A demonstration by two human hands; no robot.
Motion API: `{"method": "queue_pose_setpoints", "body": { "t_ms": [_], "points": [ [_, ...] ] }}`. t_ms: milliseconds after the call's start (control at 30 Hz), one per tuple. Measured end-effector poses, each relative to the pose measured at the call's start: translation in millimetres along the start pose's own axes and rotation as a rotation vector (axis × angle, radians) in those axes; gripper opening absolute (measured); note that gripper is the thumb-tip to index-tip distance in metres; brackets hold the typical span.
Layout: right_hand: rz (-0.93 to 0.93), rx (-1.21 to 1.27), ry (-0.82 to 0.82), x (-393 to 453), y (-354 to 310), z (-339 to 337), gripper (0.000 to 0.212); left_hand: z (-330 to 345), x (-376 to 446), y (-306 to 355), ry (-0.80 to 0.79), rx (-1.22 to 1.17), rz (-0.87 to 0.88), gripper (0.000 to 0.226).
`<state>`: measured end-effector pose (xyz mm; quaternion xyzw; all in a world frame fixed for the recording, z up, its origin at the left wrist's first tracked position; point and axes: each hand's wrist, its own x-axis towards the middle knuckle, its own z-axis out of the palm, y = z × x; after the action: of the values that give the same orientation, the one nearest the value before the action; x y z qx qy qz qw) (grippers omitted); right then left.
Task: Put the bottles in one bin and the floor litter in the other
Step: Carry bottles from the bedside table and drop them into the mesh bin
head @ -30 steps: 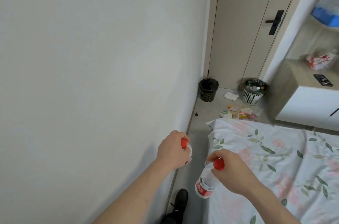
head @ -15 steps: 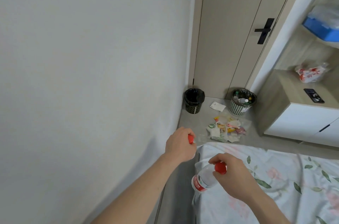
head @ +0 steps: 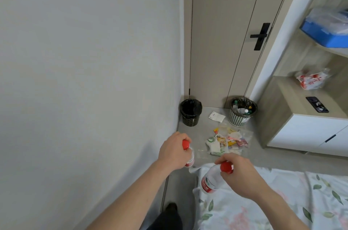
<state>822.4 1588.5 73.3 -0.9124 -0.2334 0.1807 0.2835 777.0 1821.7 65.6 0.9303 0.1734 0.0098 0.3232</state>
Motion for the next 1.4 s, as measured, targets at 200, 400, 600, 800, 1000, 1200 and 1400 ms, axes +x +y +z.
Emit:
{"method": "queue_pose_setpoints", "body": {
  "t_ms": [200, 400, 600, 800, 1000, 1200, 1400],
  "points": [
    [0.050, 0.059, 0.036, 96, 26, -15, 0.032, 16, 116, 9, -0.076, 0.034, 0.023, 0.027],
    [0.168, 0.083, 0.013, 216, 51, -29, 0.035, 44, 267, 14, -0.209, 0.063, 0.019, 0.024],
    [0.273, 0.093, 0.095, 306, 63, -78, 0.034, 49, 376, 39, -0.297, 0.075, 0.122, 0.022],
    [0.348, 0.113, 0.176, 319, 82, -119, 0.030, 42, 421, 58, -0.335, 0.124, 0.203, 0.018],
    [0.352, 0.106, 0.184, 341, 111, -124, 0.030, 47, 442, 64, -0.331, 0.113, 0.250, 0.022],
    [0.364, 0.095, 0.144, 384, 129, -132, 0.028, 54, 496, 64, -0.339, 0.087, 0.252, 0.023],
    [0.446, 0.128, 0.157, 469, 174, -148, 0.025, 86, 609, 71, -0.416, 0.106, 0.275, 0.023]
  ]
}}
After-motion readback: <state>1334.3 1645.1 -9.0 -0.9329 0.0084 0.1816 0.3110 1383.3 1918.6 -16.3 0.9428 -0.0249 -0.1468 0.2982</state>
